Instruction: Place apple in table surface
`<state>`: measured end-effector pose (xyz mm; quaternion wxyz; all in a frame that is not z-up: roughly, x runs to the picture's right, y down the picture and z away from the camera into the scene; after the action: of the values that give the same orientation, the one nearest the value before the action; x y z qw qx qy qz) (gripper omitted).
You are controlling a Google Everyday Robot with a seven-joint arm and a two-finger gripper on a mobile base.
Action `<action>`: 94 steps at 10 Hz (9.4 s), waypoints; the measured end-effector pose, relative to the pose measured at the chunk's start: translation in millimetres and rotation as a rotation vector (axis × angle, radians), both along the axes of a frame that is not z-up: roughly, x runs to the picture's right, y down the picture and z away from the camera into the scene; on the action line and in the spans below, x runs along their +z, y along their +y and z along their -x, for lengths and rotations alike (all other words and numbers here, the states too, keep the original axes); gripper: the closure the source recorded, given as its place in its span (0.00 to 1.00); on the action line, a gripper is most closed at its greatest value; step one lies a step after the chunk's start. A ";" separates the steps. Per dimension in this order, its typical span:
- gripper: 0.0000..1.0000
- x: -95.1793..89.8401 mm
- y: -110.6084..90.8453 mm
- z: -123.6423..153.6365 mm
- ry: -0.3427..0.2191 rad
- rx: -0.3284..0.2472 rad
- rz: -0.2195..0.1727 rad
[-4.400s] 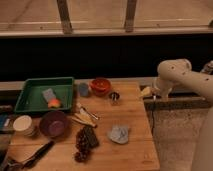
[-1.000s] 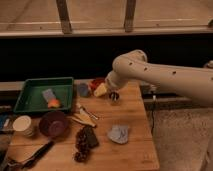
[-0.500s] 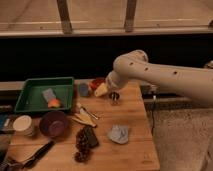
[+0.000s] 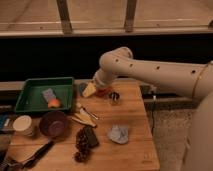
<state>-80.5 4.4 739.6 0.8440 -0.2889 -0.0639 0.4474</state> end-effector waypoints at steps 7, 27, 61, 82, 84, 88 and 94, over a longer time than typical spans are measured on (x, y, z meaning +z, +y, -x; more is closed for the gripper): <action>0.20 12.2 -10.4 139.4 -0.129 -0.065 -0.064; 0.20 72.8 34.1 219.8 -0.283 -0.181 0.086; 1.00 135.2 71.2 255.1 -0.354 -0.175 0.197; 1.00 68.0 -0.2 47.4 -0.015 0.109 0.000; 1.00 80.9 -1.1 22.0 0.053 0.140 0.012; 1.00 102.9 9.8 -88.3 0.231 0.271 0.072; 1.00 142.3 52.2 -147.8 0.318 0.389 0.172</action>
<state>67.3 56.5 882.0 0.7139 -0.2679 0.0532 0.6448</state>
